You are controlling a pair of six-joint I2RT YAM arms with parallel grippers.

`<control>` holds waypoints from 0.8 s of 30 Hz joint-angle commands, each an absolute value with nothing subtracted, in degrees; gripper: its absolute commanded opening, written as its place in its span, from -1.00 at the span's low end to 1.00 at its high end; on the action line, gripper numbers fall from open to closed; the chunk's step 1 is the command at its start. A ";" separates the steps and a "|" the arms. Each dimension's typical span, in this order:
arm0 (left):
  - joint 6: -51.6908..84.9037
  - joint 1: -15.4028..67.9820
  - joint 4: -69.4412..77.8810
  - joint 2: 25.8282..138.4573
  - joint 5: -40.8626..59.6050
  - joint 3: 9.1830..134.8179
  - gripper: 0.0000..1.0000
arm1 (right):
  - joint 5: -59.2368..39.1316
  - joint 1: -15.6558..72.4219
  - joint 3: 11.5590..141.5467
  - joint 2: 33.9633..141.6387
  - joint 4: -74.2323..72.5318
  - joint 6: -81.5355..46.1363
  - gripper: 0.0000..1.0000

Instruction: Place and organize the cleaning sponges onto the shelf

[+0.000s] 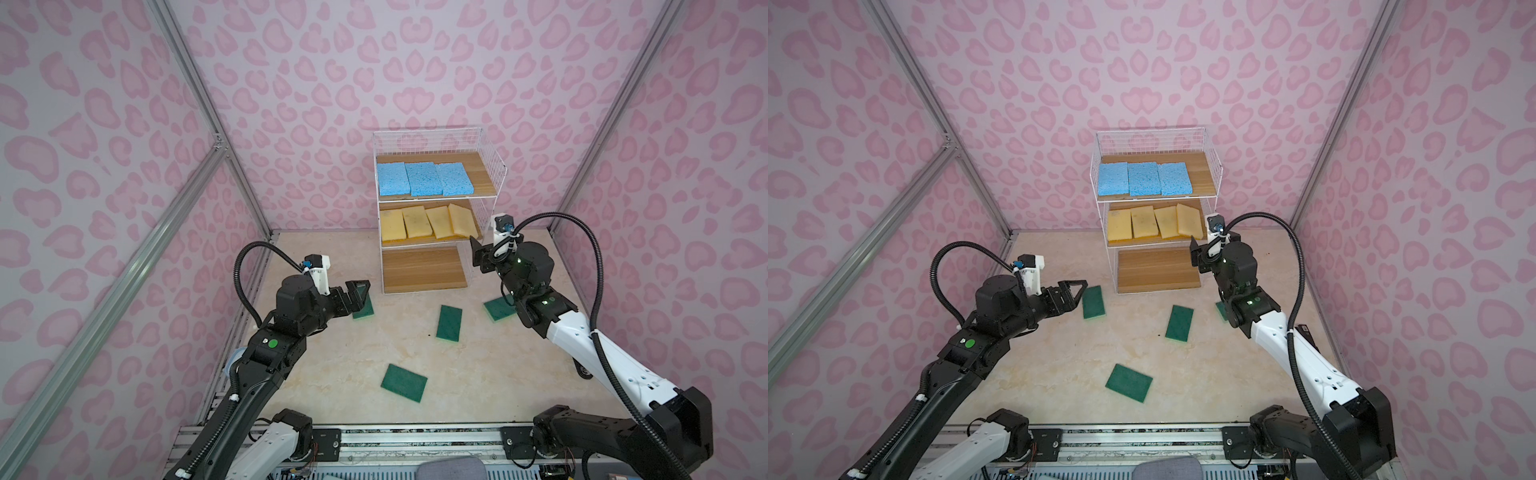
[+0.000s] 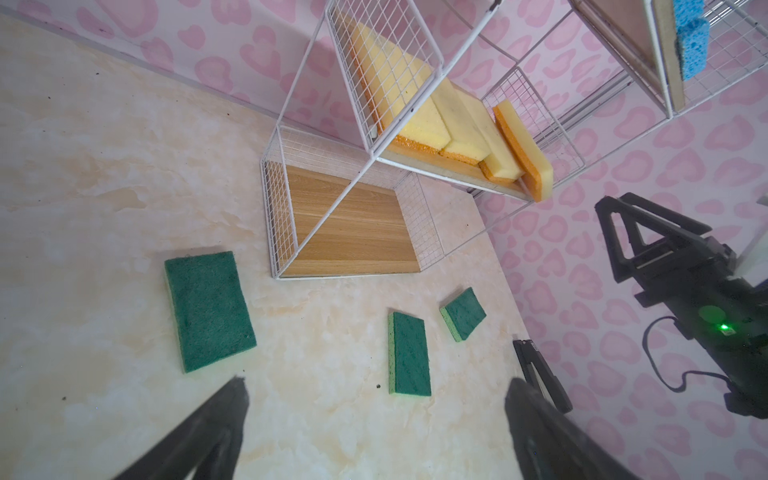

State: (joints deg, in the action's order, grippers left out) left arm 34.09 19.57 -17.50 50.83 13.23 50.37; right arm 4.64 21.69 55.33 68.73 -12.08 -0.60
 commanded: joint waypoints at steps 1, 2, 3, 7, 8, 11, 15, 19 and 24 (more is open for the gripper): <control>33.93 19.34 -16.81 51.53 14.31 51.82 0.96 | 0.00 18.14 51.04 66.37 -15.70 -25.78 0.53; 33.92 19.27 -16.82 51.67 14.53 51.96 0.96 | -1.68 16.17 49.51 65.87 -16.83 -31.79 0.51; 33.93 19.25 -16.77 51.96 14.75 52.24 0.96 | -3.99 13.71 47.73 65.64 -18.38 -39.34 0.49; 33.75 19.08 -17.22 52.72 15.60 53.23 0.96 | -13.08 7.37 41.78 67.67 -29.57 -63.45 0.51; 33.62 19.07 -17.39 52.84 15.80 53.50 0.96 | -14.09 6.60 40.14 68.52 -33.75 -67.99 0.52; 33.71 18.98 -17.67 53.16 16.21 53.87 0.96 | -15.71 5.84 38.50 71.63 -43.23 -76.91 0.53; 33.97 18.90 -17.84 53.17 16.45 54.11 0.96 | -19.66 6.84 39.47 77.73 -53.32 -86.06 0.54; 34.02 18.90 -17.96 53.35 16.59 54.53 0.96 | -14.15 11.03 37.88 82.17 -64.22 -91.86 0.54; 33.57 18.82 -18.96 53.43 16.21 55.52 0.96 | -8.99 15.46 39.39 87.12 -71.05 -94.73 0.49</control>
